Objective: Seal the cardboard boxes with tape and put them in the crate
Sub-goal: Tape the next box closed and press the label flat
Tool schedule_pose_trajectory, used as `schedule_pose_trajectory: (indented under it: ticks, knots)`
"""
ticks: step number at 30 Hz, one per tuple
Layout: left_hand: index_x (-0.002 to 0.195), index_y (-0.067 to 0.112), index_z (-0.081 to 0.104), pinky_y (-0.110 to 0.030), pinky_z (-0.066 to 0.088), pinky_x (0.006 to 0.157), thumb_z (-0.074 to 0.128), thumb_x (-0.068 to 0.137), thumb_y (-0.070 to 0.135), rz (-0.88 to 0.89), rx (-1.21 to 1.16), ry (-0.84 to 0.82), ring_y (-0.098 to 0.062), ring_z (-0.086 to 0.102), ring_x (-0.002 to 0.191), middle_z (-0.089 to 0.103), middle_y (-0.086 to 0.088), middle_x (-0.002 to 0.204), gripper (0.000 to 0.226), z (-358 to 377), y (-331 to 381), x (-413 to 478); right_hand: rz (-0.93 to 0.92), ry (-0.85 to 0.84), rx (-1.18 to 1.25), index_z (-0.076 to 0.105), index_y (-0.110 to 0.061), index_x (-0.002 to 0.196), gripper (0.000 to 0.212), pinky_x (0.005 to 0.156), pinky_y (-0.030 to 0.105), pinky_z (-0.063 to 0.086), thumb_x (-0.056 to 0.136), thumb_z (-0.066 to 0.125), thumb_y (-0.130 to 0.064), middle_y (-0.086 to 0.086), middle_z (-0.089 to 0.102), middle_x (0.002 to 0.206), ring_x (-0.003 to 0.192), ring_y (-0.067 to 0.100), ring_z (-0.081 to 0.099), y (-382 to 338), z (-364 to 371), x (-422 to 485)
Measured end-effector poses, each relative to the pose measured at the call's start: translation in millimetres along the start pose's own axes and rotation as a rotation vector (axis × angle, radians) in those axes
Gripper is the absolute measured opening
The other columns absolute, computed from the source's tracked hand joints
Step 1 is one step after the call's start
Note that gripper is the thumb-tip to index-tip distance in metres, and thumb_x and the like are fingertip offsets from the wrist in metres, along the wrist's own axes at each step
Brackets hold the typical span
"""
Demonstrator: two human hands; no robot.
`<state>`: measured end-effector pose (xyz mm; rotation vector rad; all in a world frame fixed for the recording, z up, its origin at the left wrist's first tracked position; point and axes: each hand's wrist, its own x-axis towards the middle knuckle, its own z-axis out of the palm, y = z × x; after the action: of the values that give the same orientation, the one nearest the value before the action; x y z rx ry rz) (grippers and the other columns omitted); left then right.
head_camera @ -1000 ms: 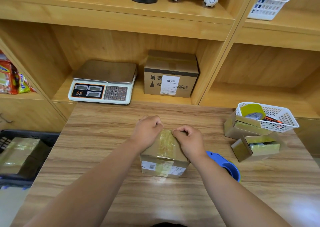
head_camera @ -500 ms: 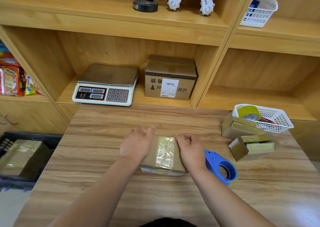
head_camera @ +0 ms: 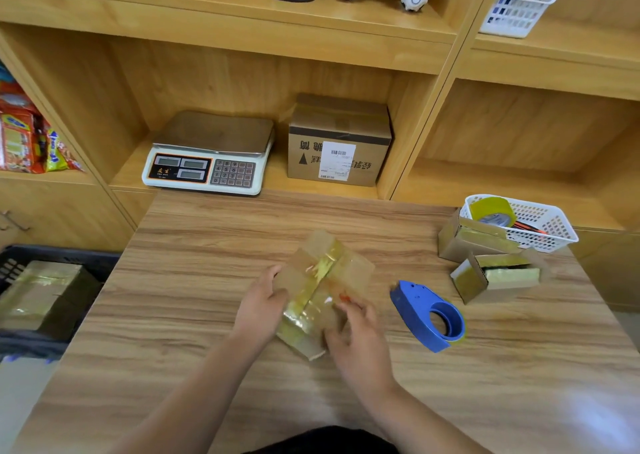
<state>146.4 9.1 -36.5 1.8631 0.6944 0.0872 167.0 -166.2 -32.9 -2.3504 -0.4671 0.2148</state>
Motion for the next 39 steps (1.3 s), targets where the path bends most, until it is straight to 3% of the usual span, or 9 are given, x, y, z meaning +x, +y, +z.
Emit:
schedule_pose_trajectory:
  ticks: [7,10,14,17,20,23,29,34,39]
  knots:
    - [0.142,0.016,0.035,-0.035,0.029,0.105,0.068,0.078,0.033,0.069,0.413,0.097,-0.022,0.037,0.131,0.045,-0.001,0.140,0.075,10,-34,-2,-0.212,0.011,-0.297,0.071,-0.014,0.094,0.033,0.078,0.038,0.054,0.061,0.075,-0.013,0.003,0.065,0.100,0.088,0.028,0.063,11,12,-6]
    - [0.148,0.014,0.021,-0.038,0.017,0.113,0.064,0.080,0.051,0.084,0.515,0.181,-0.022,0.019,0.141,0.024,-0.003,0.154,0.089,23,-43,-13,-0.327,-0.057,-0.376,0.068,-0.023,0.104,0.032,0.084,0.039,0.052,0.072,0.065,-0.030,0.000,0.062,0.109,0.099,0.027,0.059,8,11,2]
    - [0.150,0.008,0.013,-0.044,0.014,0.114,0.062,0.080,0.058,-0.049,0.452,0.270,-0.028,0.013,0.142,0.016,-0.010,0.156,0.099,38,-50,-22,-0.425,-0.300,-0.595,0.050,-0.035,0.134,0.050,0.109,0.053,0.025,0.091,0.033,-0.052,0.008,0.046,0.143,0.133,0.034,0.040,20,12,20]
    - [0.150,0.006,0.013,-0.044,0.014,0.114,0.068,0.076,0.054,-0.093,0.413,0.327,-0.029,0.013,0.141,0.019,-0.013,0.154,0.103,42,-49,-25,-0.438,-0.401,-0.761,0.039,-0.043,0.140,0.057,0.111,0.055,0.017,0.089,0.024,-0.061,0.011,0.038,0.149,0.138,0.036,0.032,31,9,37]
    - [0.150,0.008,0.012,-0.043,0.012,0.113,0.068,0.076,0.054,-0.125,0.417,0.333,-0.027,0.012,0.141,0.017,-0.012,0.154,0.104,42,-46,-27,-0.441,-0.446,-0.749,0.008,-0.048,0.147,0.068,0.112,0.047,-0.015,0.083,0.001,-0.070,0.009,0.006,0.160,0.146,0.033,-0.006,42,5,56]
    - [0.149,0.008,0.014,-0.041,0.015,0.113,0.070,0.075,0.053,-0.158,0.443,0.358,-0.029,0.015,0.140,0.018,-0.011,0.154,0.103,42,-40,-29,-0.419,-0.402,-0.742,0.001,-0.049,0.147,0.072,0.110,0.044,-0.020,0.080,-0.009,-0.073,0.006,-0.002,0.160,0.145,0.029,-0.014,51,-1,77]
    - [0.148,0.006,0.015,-0.038,0.016,0.113,0.073,0.076,0.046,-0.246,0.380,0.402,-0.029,0.018,0.137,0.022,-0.012,0.150,0.101,50,-32,-30,-0.377,-0.331,-0.689,0.025,-0.029,0.148,0.065,0.117,0.041,0.003,0.093,0.025,-0.063,0.005,0.011,0.158,0.145,0.025,0.000,51,-14,120]
    - [0.149,0.000,0.009,-0.032,0.012,0.115,0.078,0.074,0.034,-0.336,0.173,0.395,-0.026,0.015,0.140,0.020,-0.016,0.150,0.107,52,-36,-29,-0.246,-0.399,-0.467,0.011,-0.015,0.152,0.076,0.116,0.033,0.013,0.094,0.043,-0.053,0.004,0.016,0.158,0.144,0.021,0.013,40,-5,144]
    - [0.148,0.005,0.018,-0.033,0.018,0.113,0.069,0.077,0.012,-0.397,0.023,0.456,-0.027,0.023,0.137,0.028,-0.014,0.146,0.088,43,-41,-24,-0.172,-0.344,-0.376,0.023,-0.015,0.148,0.079,0.108,0.034,0.028,0.088,0.053,-0.056,0.006,0.037,0.143,0.134,0.025,0.031,42,-8,126]
